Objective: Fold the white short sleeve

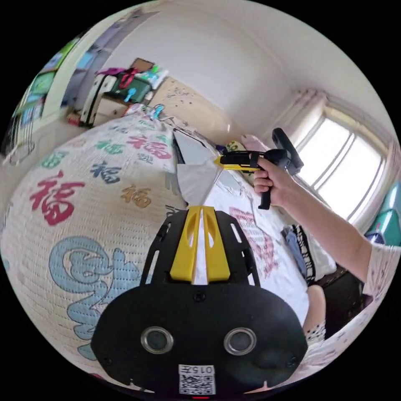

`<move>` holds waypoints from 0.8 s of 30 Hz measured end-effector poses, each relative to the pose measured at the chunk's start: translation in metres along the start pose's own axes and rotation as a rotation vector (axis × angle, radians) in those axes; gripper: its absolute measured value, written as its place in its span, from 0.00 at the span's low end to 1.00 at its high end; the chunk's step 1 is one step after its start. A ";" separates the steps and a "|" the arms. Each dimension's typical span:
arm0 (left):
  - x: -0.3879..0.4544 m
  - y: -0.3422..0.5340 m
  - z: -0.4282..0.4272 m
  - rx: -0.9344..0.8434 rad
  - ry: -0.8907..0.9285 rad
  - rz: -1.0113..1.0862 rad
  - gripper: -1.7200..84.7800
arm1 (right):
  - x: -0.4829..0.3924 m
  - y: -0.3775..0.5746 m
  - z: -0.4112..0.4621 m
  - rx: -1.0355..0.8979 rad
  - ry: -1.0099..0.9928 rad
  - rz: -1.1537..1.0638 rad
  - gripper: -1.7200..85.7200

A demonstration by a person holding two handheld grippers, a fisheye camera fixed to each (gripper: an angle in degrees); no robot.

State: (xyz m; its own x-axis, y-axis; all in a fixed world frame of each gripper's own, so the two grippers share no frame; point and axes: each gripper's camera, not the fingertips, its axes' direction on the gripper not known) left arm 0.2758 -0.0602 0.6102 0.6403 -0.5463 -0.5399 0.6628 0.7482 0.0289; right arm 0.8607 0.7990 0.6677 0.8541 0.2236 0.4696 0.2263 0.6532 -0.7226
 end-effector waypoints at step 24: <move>0.143 -0.122 0.086 -0.249 -0.138 0.228 0.11 | 0.203 0.000 -0.075 -0.028 -0.024 0.159 0.10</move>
State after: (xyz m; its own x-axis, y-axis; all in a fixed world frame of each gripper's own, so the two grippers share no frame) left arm 0.3195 -0.2615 0.6018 0.8183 -0.3882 -0.4240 0.3931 0.9160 -0.0801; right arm 1.0690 0.7904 0.7253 0.8689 0.3396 0.3600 0.1028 0.5877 -0.8025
